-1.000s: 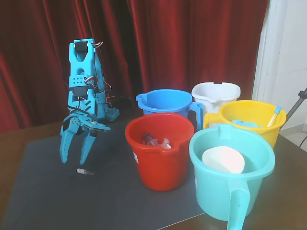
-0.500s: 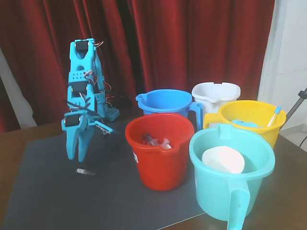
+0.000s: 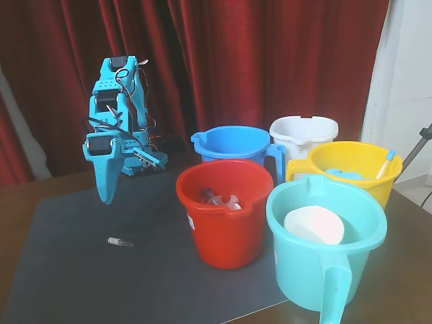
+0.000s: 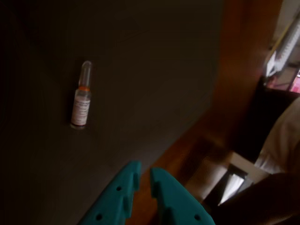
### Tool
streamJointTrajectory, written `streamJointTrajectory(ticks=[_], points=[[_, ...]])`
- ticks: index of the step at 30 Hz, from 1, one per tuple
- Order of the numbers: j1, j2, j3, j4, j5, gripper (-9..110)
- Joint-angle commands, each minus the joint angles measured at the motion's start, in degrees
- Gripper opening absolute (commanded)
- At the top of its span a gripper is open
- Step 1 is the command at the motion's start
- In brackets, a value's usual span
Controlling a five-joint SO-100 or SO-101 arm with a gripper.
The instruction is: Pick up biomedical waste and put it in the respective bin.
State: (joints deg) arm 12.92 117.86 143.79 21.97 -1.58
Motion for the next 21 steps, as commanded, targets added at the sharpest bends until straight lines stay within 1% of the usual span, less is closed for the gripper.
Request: streamJointTrajectory(ticks=[1,6,9,11,14,16,21], points=[[0.26,2.55,-3.08,0.62,-0.53,1],[0.35,2.46,-2.02,0.79,-4.39,1],[0.35,2.46,-0.35,0.62,-4.83,1],[0.35,2.46,1.41,0.26,-4.48,6],[0.35,2.46,3.25,0.62,-4.39,19],[0.35,2.46,3.52,0.70,-3.60,25],[0.35,2.46,3.60,0.79,-2.55,27]])
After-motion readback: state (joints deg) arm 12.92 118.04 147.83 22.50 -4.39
